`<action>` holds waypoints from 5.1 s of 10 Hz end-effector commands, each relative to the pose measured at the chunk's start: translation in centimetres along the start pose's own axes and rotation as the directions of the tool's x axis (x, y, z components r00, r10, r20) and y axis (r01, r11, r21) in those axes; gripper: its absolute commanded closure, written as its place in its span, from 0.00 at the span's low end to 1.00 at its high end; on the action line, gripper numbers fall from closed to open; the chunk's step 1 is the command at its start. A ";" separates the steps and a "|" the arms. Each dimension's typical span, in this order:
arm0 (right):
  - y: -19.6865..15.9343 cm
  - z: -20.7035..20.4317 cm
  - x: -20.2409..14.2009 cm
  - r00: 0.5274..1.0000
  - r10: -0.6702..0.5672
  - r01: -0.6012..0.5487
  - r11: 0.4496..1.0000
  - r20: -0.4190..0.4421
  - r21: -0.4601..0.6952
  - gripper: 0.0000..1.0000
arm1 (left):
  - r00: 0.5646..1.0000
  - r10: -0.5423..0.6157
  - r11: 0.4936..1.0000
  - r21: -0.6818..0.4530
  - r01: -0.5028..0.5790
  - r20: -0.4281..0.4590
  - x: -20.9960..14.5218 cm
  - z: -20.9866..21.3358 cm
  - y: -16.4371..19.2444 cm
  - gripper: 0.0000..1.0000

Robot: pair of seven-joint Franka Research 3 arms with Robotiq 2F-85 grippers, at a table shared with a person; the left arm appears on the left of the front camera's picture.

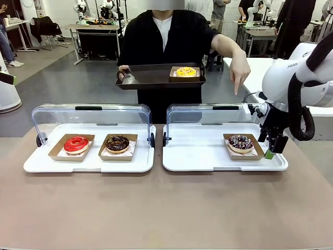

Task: Provide the desired donut to the person.
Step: Pick up and lift the Paper togo box containing the Donut pointed at by the person.

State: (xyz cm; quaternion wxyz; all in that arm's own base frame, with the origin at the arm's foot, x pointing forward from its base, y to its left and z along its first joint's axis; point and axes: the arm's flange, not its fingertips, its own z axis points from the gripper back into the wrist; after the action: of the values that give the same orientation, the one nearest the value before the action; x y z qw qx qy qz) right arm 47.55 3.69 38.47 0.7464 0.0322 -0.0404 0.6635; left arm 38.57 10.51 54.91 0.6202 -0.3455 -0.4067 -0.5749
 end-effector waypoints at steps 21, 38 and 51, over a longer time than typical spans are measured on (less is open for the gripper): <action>-4.3 -5.6 -0.9 0.999 -0.052 0.052 0.998 0.010 -0.021 0.00 | 1.000 -0.004 1.000 -0.002 0.004 0.015 0.2 0.0 -0.1 0.00; -4.3 -6.2 -1.4 0.998 -0.061 0.061 0.998 -0.012 0.008 0.76 | 1.000 -0.004 1.000 -0.002 0.004 0.015 0.2 0.0 -0.1 0.00; 8.4 7.8 3.3 0.992 0.049 -0.041 0.996 -0.118 0.077 1.00 | 1.000 -0.004 1.000 -0.002 0.004 0.015 0.2 0.0 -0.1 0.00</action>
State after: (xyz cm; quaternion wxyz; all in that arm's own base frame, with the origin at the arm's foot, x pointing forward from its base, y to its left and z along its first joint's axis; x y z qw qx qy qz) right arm 41.63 6.67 44.81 0.7346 0.0352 0.0198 0.6773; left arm 38.57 10.50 54.89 0.6202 -0.3458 -0.4066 -0.5749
